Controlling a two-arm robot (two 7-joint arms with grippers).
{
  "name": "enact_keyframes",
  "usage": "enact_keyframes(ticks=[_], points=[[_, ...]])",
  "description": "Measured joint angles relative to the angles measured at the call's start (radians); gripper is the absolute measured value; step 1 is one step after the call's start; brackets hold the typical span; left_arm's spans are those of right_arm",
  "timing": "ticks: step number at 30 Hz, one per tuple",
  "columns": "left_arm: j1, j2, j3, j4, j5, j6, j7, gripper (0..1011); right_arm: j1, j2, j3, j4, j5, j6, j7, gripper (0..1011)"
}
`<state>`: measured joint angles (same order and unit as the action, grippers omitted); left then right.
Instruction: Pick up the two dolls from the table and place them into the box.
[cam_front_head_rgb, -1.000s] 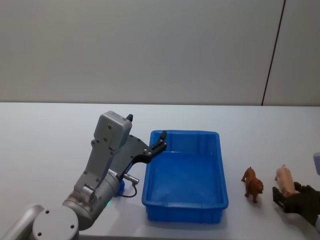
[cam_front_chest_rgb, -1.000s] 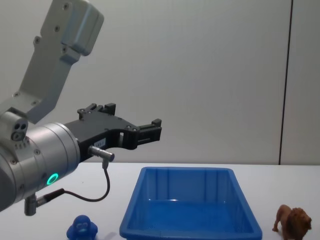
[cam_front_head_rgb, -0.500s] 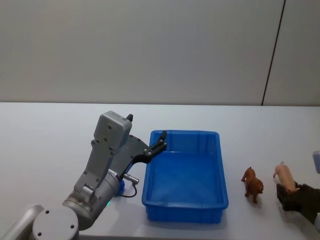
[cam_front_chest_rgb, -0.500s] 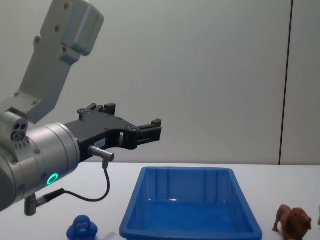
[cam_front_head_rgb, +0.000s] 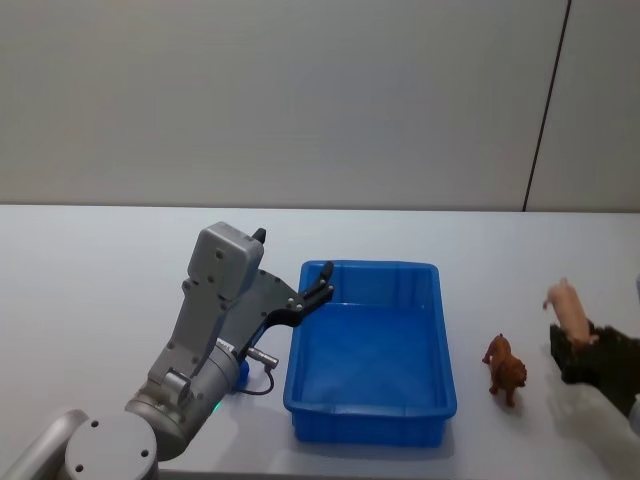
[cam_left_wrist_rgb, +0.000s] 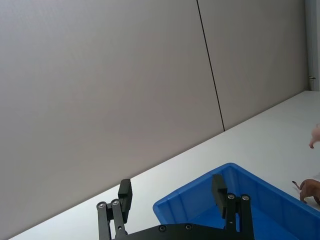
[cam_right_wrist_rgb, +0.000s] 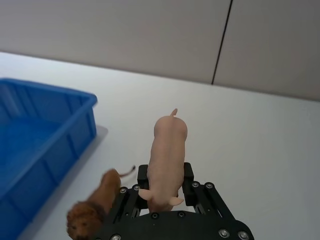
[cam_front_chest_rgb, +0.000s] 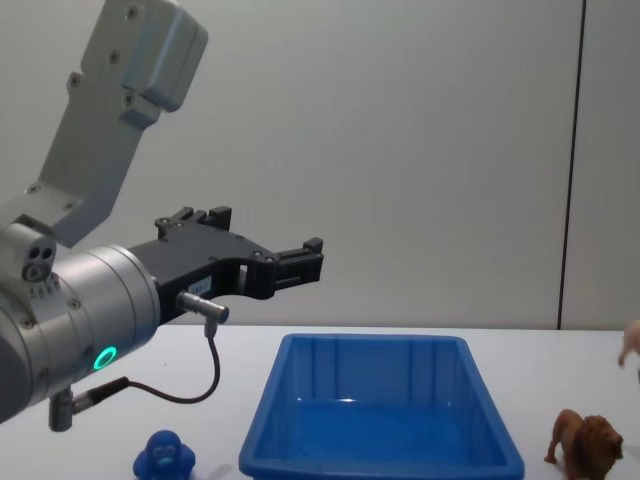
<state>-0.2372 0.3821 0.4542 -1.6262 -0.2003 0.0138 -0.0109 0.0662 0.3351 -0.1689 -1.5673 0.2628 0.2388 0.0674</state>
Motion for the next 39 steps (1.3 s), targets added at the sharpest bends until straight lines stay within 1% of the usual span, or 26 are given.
enact_keyframes(ticks=[7,14,17,23,26,28,32,39], points=[[0.000,0.000,0.000,0.000,0.000,0.000,0.000,1002,0.020,-0.002,0.000,-0.052,-0.003,-0.024,0.050,362],[0.000,0.000,0.000,0.000,0.000,0.000,0.000,1002,0.046,-0.011,-0.009,-0.080,-0.011,-0.019,0.112,363],[0.000,0.000,0.000,0.000,0.000,0.000,0.000,1002,0.067,-0.021,-0.019,-0.089,-0.019,-0.001,0.154,362],[0.000,0.000,0.000,0.000,0.000,0.000,0.000,1002,0.094,-0.039,-0.039,-0.091,-0.032,0.039,0.209,362],[0.000,0.000,0.000,0.000,0.000,0.000,0.000,1002,0.108,-0.054,-0.059,-0.088,-0.046,0.074,0.250,362],[0.000,0.000,0.000,0.000,0.000,0.000,0.000,1002,0.111,-0.060,-0.067,-0.086,-0.052,0.085,0.262,362],[0.000,0.000,0.000,0.000,0.000,0.000,0.000,1002,0.115,-0.077,-0.095,-0.078,-0.076,0.112,0.294,362],[0.000,0.000,0.000,0.000,0.000,0.000,0.000,1002,0.115,-0.096,-0.128,-0.071,-0.104,0.136,0.321,362]])
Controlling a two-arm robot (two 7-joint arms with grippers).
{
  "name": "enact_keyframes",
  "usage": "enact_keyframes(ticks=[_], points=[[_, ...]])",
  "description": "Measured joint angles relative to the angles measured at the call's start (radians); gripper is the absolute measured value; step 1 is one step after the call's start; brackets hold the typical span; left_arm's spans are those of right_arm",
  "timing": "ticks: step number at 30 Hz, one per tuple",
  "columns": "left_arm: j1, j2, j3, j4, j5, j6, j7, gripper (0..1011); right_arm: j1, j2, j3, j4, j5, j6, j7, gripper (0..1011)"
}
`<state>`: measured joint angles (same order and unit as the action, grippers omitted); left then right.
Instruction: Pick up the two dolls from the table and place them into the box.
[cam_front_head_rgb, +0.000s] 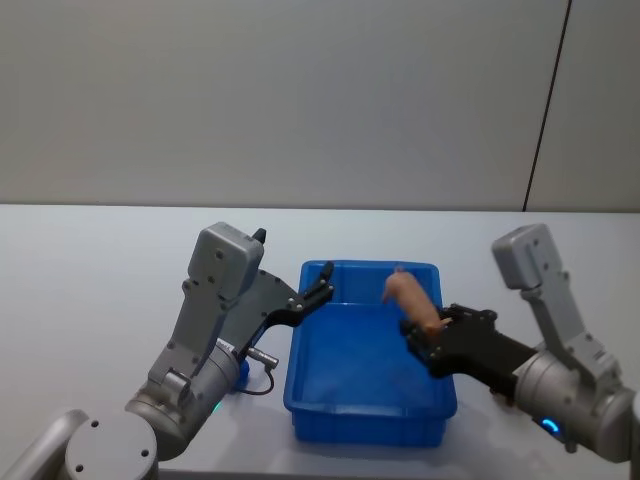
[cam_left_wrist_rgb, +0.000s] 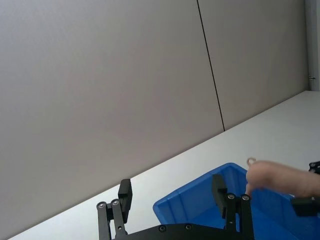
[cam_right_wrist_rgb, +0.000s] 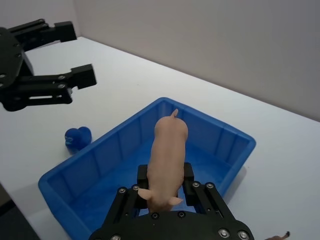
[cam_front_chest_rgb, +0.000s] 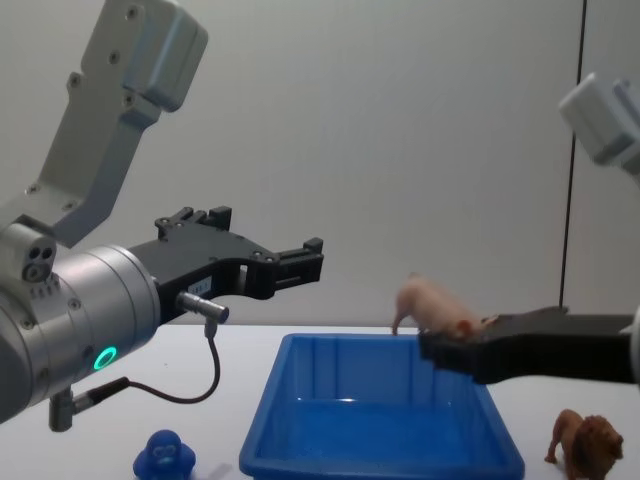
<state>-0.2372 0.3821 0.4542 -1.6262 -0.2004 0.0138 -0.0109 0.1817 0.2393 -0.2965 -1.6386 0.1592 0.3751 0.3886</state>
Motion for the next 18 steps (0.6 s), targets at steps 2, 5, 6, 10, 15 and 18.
enact_keyframes(ticks=[2,5,6,10,15,18], points=[[0.000,0.000,0.000,0.000,0.000,0.000,0.000,1002,0.000,-0.003,-0.005,0.001,-0.005,0.004,0.004,394],[0.000,0.000,0.000,0.000,0.000,0.000,0.000,1002,-0.001,-0.010,-0.017,0.004,-0.014,0.010,0.009,488],[0.000,0.000,0.000,0.000,0.000,0.000,0.000,1002,-0.002,-0.011,-0.020,0.004,-0.016,0.011,0.010,534],[0.000,0.000,0.000,0.000,0.000,0.000,0.000,1002,-0.004,-0.015,-0.027,0.004,-0.020,0.010,0.009,611],[0.000,0.000,0.000,0.000,0.000,0.000,0.000,1002,-0.010,-0.016,-0.031,-0.002,-0.022,-0.010,-0.005,788],[0.000,0.000,0.000,0.000,0.000,0.000,0.000,1002,-0.017,-0.014,-0.030,-0.012,-0.021,-0.030,-0.022,872]])
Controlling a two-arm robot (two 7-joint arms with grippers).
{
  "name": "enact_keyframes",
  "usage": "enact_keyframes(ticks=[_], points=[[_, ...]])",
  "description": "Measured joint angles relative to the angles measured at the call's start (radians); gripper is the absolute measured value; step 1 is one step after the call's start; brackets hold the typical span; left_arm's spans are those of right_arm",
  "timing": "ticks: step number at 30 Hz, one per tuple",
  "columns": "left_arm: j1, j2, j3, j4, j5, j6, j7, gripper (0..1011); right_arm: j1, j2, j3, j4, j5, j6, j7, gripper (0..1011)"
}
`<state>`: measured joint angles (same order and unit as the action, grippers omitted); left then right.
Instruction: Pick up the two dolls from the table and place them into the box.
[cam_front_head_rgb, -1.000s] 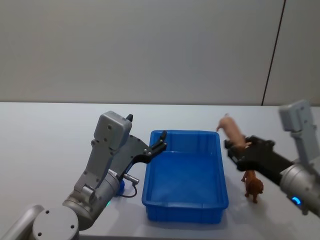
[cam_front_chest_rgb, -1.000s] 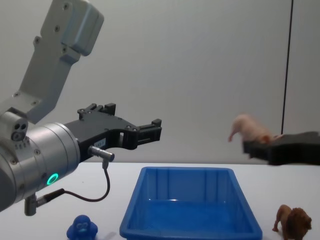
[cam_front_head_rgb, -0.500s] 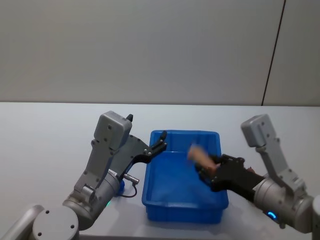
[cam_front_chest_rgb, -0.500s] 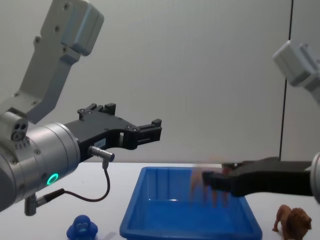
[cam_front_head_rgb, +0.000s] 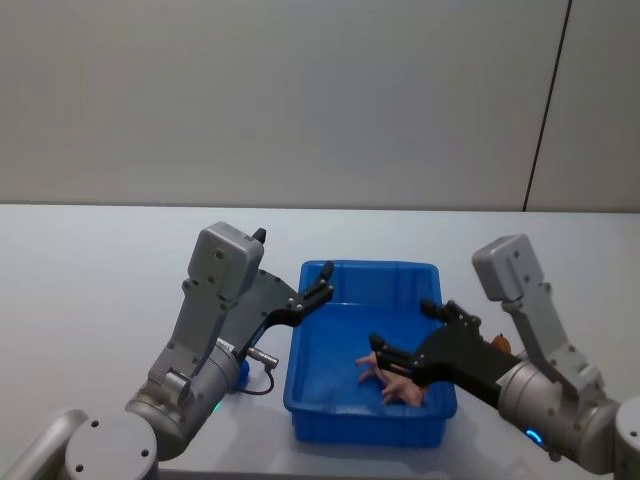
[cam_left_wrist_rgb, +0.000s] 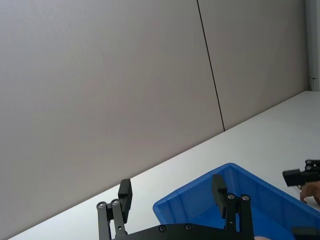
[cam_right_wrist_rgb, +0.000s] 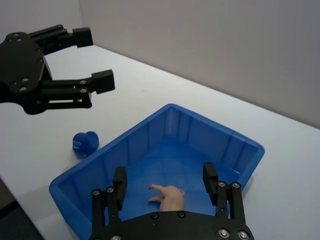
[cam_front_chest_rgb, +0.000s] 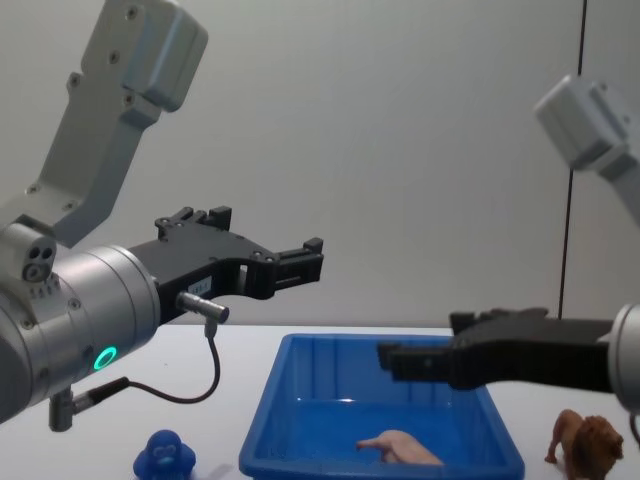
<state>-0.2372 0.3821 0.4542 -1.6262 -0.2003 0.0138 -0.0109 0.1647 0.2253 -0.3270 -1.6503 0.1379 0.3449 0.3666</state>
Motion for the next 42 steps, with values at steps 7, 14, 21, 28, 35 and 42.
enact_keyframes(ticks=[7,14,21,28,35,42], points=[[0.000,0.000,0.000,0.000,0.000,0.000,0.000,1002,-0.020,0.016,0.014,-0.027,0.022,-0.047,-0.056,1001],[0.000,0.000,0.000,0.000,0.000,0.000,0.000,1002,-0.051,0.053,0.050,-0.054,0.068,-0.086,-0.125,1000],[0.000,0.000,0.000,0.000,0.000,0.000,0.000,1002,-0.078,0.088,0.081,-0.058,0.103,-0.100,-0.167,1000],[0.000,0.000,0.000,0.000,0.000,0.000,0.000,1002,-0.098,0.115,0.103,-0.050,0.126,-0.103,-0.184,1000],[0.000,0.000,0.000,0.000,0.000,0.000,0.000,1002,-0.111,0.135,0.114,-0.032,0.133,-0.099,-0.176,1001],[0.000,0.000,0.000,0.000,0.000,0.000,0.000,1002,-0.114,0.141,0.116,-0.005,0.128,-0.090,-0.156,1000]])
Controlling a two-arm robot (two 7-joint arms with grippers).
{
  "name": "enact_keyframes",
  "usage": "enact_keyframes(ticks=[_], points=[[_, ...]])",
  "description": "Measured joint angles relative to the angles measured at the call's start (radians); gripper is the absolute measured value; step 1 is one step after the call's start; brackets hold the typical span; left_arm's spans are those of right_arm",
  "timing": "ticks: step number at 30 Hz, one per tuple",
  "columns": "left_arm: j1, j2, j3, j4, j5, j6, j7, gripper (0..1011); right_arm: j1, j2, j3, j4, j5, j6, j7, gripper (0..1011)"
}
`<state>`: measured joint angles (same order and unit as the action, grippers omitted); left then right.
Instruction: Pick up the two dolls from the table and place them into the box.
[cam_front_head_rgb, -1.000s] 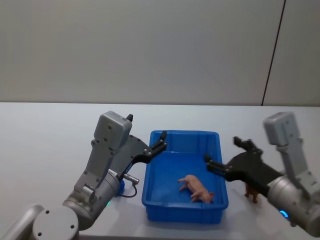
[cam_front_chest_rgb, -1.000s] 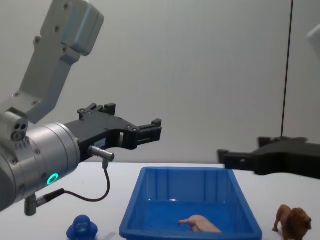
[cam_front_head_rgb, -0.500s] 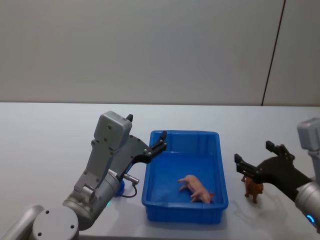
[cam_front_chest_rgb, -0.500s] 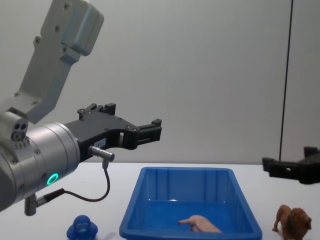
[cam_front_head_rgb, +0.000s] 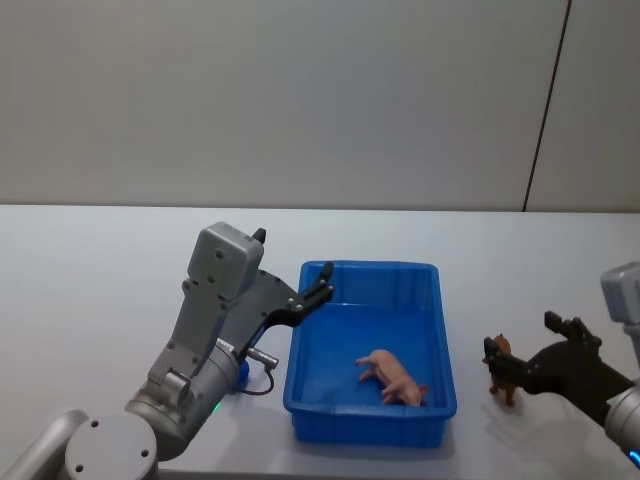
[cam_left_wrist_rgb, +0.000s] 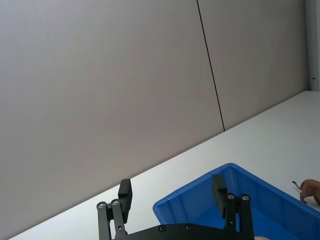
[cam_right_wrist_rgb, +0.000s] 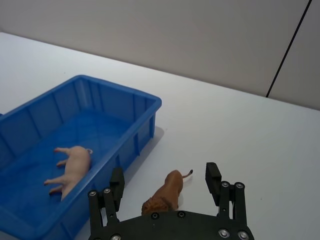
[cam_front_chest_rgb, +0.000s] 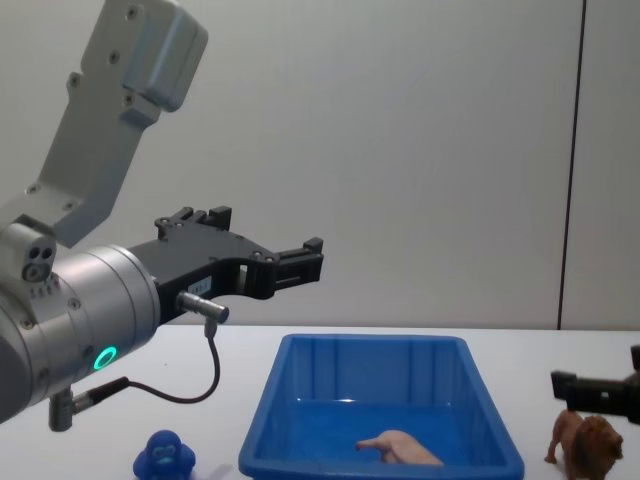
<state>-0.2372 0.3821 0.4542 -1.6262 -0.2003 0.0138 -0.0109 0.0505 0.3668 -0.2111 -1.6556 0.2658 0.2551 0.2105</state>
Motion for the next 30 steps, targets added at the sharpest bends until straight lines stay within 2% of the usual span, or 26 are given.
enact_keyframes(ticks=[18,23,30], points=[[0.000,0.000,0.000,0.000,0.000,0.000,0.000,1002,0.032,-0.023,-0.020,0.090,-0.038,0.048,0.024,998],[0.000,0.000,0.000,0.000,0.000,0.000,0.000,1002,0.041,-0.031,-0.024,0.108,-0.047,0.057,0.021,910],[0.000,0.000,0.000,0.000,0.000,0.000,0.000,1002,0.048,-0.039,-0.028,0.123,-0.055,0.067,0.011,704]])
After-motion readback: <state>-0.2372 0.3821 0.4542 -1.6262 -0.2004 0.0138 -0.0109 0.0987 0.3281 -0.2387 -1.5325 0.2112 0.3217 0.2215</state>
